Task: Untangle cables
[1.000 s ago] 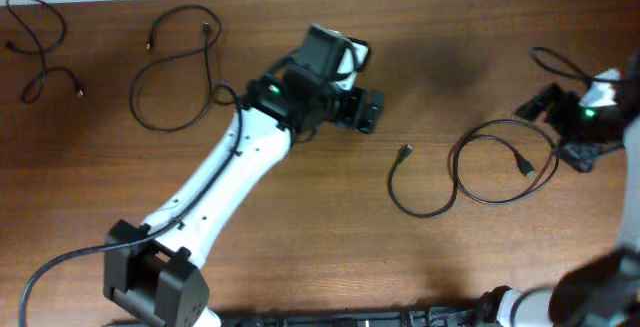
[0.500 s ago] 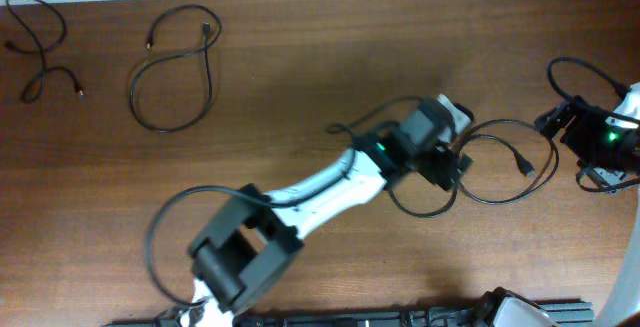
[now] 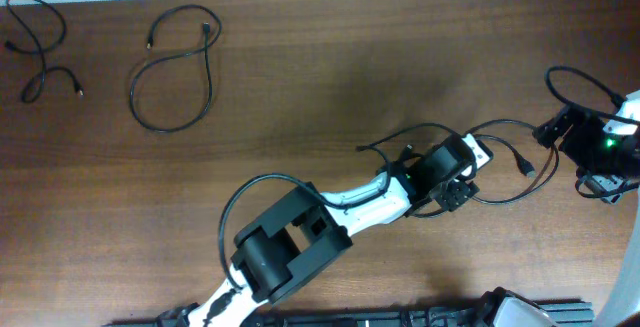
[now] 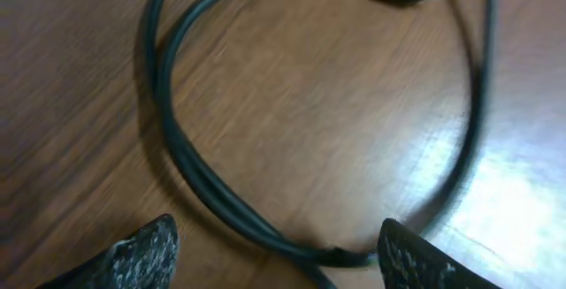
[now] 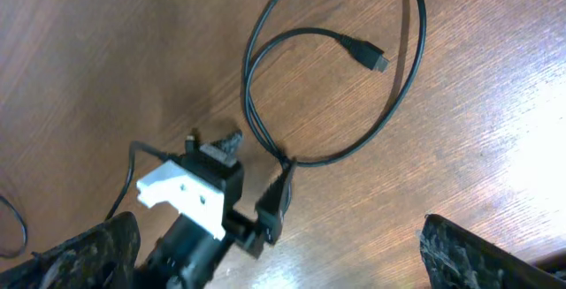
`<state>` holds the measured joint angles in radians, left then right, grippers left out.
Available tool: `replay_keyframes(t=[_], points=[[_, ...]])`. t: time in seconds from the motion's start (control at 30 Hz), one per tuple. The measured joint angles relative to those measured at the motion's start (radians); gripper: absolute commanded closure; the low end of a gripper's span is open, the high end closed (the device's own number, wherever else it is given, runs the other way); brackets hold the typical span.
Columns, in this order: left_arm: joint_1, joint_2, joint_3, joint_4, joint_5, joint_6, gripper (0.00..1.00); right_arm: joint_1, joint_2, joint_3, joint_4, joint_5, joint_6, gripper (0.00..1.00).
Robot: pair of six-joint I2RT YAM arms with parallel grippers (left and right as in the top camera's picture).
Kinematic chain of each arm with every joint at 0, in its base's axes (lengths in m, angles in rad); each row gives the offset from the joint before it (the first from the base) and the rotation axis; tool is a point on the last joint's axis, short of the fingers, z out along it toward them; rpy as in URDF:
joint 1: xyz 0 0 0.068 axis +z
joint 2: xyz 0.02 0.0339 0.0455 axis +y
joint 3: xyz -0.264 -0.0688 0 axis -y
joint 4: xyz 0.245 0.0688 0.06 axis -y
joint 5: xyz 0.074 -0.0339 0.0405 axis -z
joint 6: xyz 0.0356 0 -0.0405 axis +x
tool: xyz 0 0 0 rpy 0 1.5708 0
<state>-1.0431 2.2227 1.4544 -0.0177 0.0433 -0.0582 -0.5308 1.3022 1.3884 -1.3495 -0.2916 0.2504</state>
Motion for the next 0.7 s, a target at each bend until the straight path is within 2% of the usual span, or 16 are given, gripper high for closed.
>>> replay_keyframes(t=[0.2,0.43,0.6,0.7], points=[[0.000,0.052,0.000,0.092,-0.030,0.013,0.49,0.000,0.000,0.000,-0.013,0.003,0.000,0.00],[-0.007,0.053,0.008,0.060,-0.042,0.008,0.99,0.000,0.000,0.000,-0.016,0.003,0.000,0.00],[-0.010,0.049,0.018,0.014,-0.055,0.014,1.00,0.000,0.000,0.000,-0.021,0.004,0.000,0.00],[0.012,0.013,0.017,-0.097,-0.151,0.014,1.00,0.000,0.000,0.000,-0.026,0.003,0.000,0.00]])
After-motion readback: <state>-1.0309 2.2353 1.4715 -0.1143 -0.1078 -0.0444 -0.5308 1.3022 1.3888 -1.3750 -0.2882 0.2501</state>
